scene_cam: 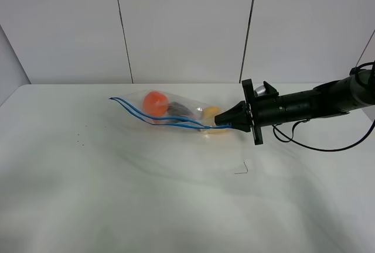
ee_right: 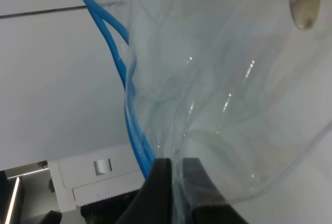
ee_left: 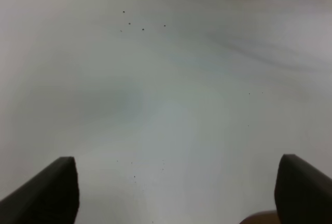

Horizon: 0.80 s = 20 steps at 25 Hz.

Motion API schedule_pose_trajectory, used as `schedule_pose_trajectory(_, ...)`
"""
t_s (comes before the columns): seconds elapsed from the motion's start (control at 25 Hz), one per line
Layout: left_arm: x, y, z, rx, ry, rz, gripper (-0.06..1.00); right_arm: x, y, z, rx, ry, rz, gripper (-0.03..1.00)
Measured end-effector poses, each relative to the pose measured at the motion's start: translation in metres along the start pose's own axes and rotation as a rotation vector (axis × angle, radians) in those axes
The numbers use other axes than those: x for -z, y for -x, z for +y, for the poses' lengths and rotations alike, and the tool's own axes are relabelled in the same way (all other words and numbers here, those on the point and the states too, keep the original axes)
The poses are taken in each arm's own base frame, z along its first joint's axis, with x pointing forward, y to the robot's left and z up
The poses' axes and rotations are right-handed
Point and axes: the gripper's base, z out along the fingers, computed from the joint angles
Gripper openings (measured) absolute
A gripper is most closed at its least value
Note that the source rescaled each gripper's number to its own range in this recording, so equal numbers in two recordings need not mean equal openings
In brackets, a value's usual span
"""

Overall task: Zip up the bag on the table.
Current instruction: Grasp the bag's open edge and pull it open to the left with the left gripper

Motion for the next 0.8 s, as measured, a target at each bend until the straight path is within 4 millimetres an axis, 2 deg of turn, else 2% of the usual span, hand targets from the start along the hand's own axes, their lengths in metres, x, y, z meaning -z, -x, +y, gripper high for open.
schedule_pose_trajectory(0.16, 0.001, 0.001, 0.0, 0.004, 0.0, -0.003, 1.0, 0.0, 0.001, 0.001, -0.006, 0.012, -0.013, 0.0)
schedule_pose_trajectory(0.24, 0.006, 0.007, 0.0, 0.029, 0.001, -0.024, 1.0, 0.0, 0.001, 0.001, -0.007, 0.015, -0.016, 0.0)
schedule_pose_trajectory(0.36, 0.015, 0.035, 0.001, 0.052, 0.001, -0.027, 1.0, 0.0, 0.002, 0.002, -0.009, 0.017, -0.019, 0.0)
schedule_pose_trajectory(0.48, 0.012, 0.077, 0.004, 0.047, 0.0, 0.015, 1.0, 0.0, 0.002, 0.002, -0.008, 0.017, -0.019, 0.0)
schedule_pose_trajectory(0.56, 0.003, 0.104, 0.005, 0.041, -0.002, 0.049, 1.0, 0.0, 0.002, 0.002, -0.007, 0.017, -0.019, 0.0)
schedule_pose_trajectory(0.64, -0.014, 0.127, 0.007, 0.015, -0.005, 0.096, 1.0, 0.0, 0.002, 0.002, -0.004, 0.017, -0.019, 0.0)
schedule_pose_trajectory(0.8, -0.058, 0.153, 0.01, -0.105, -0.018, 0.173, 1.0, 0.0, 0.002, 0.002, 0.0, 0.017, -0.019, 0.0)
